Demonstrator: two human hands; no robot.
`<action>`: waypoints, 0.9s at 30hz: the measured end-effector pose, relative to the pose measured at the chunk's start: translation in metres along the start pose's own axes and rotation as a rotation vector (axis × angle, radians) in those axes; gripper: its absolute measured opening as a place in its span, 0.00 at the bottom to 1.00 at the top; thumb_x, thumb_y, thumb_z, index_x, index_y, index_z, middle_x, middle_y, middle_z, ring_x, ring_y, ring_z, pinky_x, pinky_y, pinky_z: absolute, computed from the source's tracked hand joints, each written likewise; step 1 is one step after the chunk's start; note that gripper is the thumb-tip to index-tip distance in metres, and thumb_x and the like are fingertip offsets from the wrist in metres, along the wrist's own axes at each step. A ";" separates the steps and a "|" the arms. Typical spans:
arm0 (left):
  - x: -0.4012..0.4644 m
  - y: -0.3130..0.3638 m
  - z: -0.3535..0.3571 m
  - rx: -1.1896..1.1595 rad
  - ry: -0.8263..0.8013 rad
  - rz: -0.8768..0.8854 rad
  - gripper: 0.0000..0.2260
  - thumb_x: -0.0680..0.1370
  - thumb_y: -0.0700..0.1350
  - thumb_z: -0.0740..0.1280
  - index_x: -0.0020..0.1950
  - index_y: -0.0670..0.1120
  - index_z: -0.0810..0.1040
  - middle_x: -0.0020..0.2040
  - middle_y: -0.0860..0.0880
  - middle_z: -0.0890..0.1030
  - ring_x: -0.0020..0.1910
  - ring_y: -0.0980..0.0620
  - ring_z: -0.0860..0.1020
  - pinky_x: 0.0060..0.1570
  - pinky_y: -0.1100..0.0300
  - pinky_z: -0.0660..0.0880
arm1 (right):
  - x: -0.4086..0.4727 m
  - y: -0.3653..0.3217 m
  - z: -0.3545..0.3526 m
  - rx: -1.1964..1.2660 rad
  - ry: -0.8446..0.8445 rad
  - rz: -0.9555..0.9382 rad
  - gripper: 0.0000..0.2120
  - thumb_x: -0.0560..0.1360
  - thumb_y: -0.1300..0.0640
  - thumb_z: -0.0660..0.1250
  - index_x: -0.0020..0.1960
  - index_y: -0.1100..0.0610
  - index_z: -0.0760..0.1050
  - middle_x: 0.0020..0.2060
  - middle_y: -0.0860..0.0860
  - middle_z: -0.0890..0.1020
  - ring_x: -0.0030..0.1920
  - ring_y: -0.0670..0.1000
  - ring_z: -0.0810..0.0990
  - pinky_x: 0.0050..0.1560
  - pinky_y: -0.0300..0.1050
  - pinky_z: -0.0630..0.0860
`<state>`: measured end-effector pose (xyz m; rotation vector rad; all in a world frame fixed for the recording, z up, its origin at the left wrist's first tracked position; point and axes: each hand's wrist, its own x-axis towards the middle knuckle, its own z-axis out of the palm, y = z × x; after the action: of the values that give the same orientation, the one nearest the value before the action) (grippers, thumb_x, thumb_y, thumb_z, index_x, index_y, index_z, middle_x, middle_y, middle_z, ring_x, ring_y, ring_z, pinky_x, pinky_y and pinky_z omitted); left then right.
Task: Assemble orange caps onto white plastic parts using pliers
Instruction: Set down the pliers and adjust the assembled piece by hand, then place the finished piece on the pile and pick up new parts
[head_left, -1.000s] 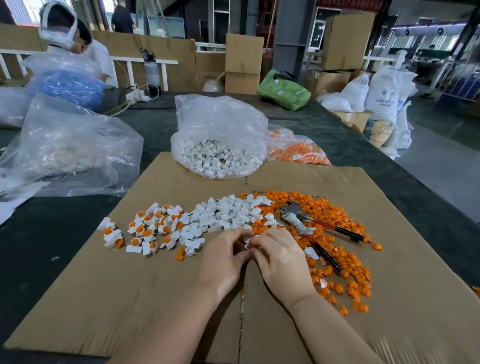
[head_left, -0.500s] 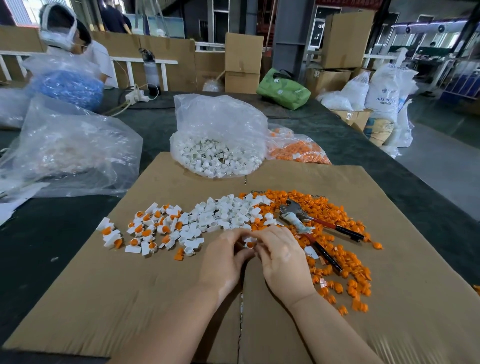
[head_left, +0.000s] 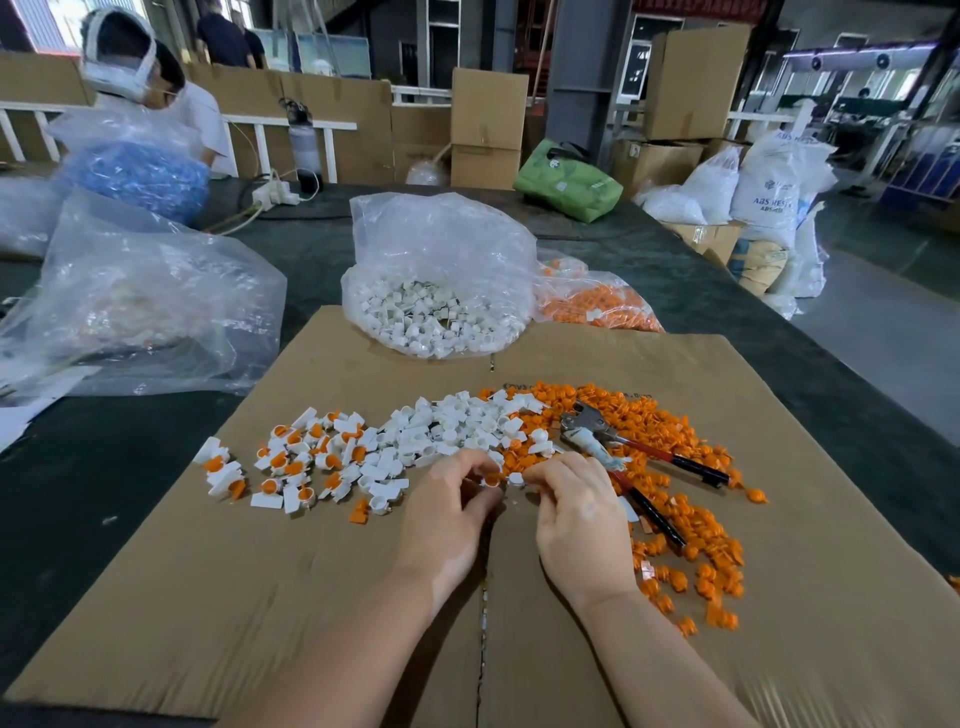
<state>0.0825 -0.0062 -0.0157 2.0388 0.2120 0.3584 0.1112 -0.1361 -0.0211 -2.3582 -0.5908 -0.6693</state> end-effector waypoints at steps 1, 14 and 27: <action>0.000 0.000 -0.001 -0.002 0.035 -0.008 0.12 0.76 0.41 0.69 0.44 0.60 0.73 0.44 0.59 0.76 0.44 0.61 0.75 0.41 0.74 0.69 | 0.000 0.000 0.000 -0.002 0.003 0.005 0.12 0.66 0.76 0.69 0.43 0.61 0.81 0.39 0.53 0.81 0.43 0.55 0.78 0.45 0.47 0.78; 0.034 -0.025 -0.062 0.600 0.419 -0.231 0.07 0.77 0.44 0.66 0.53 0.54 0.79 0.58 0.48 0.71 0.61 0.46 0.66 0.58 0.48 0.62 | 0.000 0.002 0.007 -0.150 0.116 0.217 0.12 0.63 0.74 0.71 0.40 0.59 0.81 0.40 0.53 0.80 0.44 0.58 0.78 0.48 0.54 0.70; 0.022 -0.010 -0.020 0.403 0.164 0.166 0.10 0.76 0.38 0.66 0.53 0.49 0.80 0.49 0.56 0.72 0.57 0.52 0.71 0.59 0.62 0.64 | -0.002 0.001 0.010 -0.296 0.051 0.190 0.09 0.59 0.64 0.77 0.37 0.57 0.81 0.37 0.52 0.80 0.40 0.57 0.79 0.44 0.54 0.72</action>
<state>0.0960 0.0216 -0.0118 2.4337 0.2305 0.6284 0.1135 -0.1309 -0.0292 -2.6186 -0.2530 -0.7707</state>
